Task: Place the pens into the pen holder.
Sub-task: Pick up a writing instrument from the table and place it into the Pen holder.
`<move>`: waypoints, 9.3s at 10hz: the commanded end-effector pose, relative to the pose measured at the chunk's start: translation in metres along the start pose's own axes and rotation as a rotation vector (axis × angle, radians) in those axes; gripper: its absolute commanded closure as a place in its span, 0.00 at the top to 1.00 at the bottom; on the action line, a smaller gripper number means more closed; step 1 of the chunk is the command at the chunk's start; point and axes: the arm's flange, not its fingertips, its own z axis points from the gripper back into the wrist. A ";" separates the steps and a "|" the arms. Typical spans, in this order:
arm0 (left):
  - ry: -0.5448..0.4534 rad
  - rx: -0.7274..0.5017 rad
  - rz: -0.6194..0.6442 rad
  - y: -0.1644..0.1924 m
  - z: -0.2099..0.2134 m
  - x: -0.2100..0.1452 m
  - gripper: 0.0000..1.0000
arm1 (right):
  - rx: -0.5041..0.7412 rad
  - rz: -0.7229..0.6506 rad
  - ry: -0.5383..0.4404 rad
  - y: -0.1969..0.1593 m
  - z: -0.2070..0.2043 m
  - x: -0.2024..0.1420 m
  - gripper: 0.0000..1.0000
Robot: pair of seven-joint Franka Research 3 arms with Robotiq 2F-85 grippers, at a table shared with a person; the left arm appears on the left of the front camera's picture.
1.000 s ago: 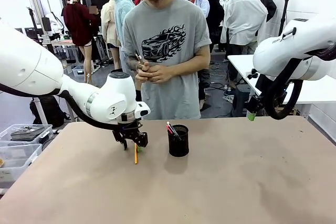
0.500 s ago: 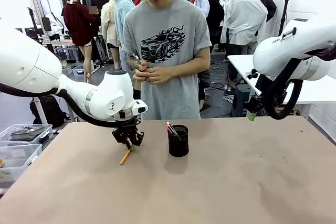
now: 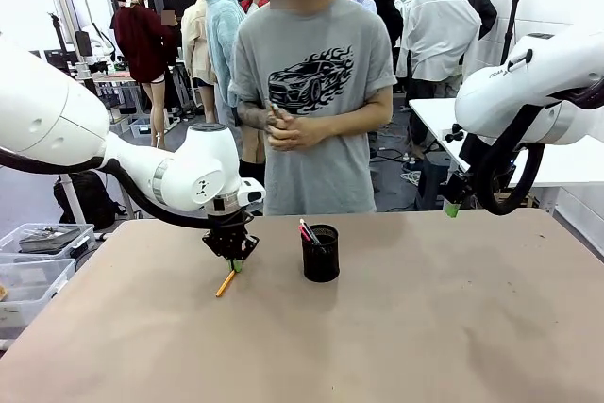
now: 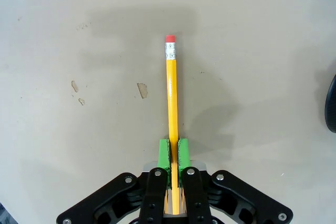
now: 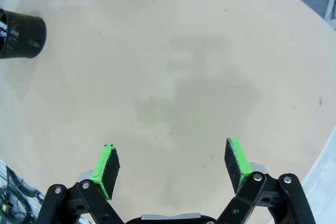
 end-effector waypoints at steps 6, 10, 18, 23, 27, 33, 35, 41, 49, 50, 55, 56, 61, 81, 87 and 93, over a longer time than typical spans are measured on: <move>-0.295 -0.219 -0.212 0.054 0.078 -0.054 0.00 | -0.008 0.002 -0.010 -0.001 -0.001 0.001 1.00; -0.540 -0.509 -0.462 0.058 0.082 -0.060 0.00 | -0.008 0.002 -0.010 -0.001 -0.001 0.001 1.00; -0.864 -0.594 -0.603 0.167 0.133 -0.146 0.00 | -0.008 0.002 -0.010 -0.001 -0.001 0.001 1.00; -1.103 -0.587 -0.543 0.235 0.153 -0.200 0.00 | -0.008 0.002 -0.010 -0.001 -0.001 0.001 1.00; -1.295 -0.736 -0.527 0.163 0.161 -0.157 0.00 | -0.008 0.002 -0.010 -0.001 -0.001 0.001 1.00; -1.102 -0.664 -0.478 0.030 0.162 -0.104 0.00 | -0.008 0.002 -0.010 -0.001 -0.001 0.001 1.00; -1.249 -0.901 -0.613 0.046 0.173 -0.116 0.00 | -0.008 0.002 -0.010 -0.001 -0.001 0.001 1.00; -1.129 -0.942 -0.669 -0.012 0.122 -0.045 0.00 | -0.008 0.002 -0.010 -0.001 -0.001 0.001 1.00; -1.116 -0.922 -0.742 -0.056 0.063 0.011 0.00 | -0.008 0.002 -0.010 -0.001 -0.001 0.001 1.00; -1.107 -0.907 -0.740 -0.060 0.057 0.013 0.00 | -0.008 0.002 -0.010 -0.001 -0.001 0.001 1.00; -1.107 -0.857 -0.765 -0.068 0.025 0.024 0.00 | -0.008 0.002 -0.010 -0.001 -0.001 0.001 1.00; -1.098 -0.841 -0.766 -0.068 0.022 0.024 0.00 | -0.008 0.002 -0.010 -0.001 -0.001 0.001 1.00; -1.061 -0.840 -0.782 -0.071 0.005 0.022 0.00 | -0.008 0.002 -0.010 -0.001 -0.001 0.001 1.00; -0.931 -0.631 -0.715 0.031 0.167 -0.074 0.76 | -0.008 0.002 -0.010 -0.001 -0.001 0.001 1.00; -0.456 -0.369 -0.559 0.068 0.180 -0.112 1.00 | -0.008 0.002 -0.010 -0.001 -0.001 0.001 1.00; -0.325 -0.214 -0.464 0.080 0.159 -0.123 1.00 | -0.008 0.002 -0.010 -0.001 -0.001 0.001 1.00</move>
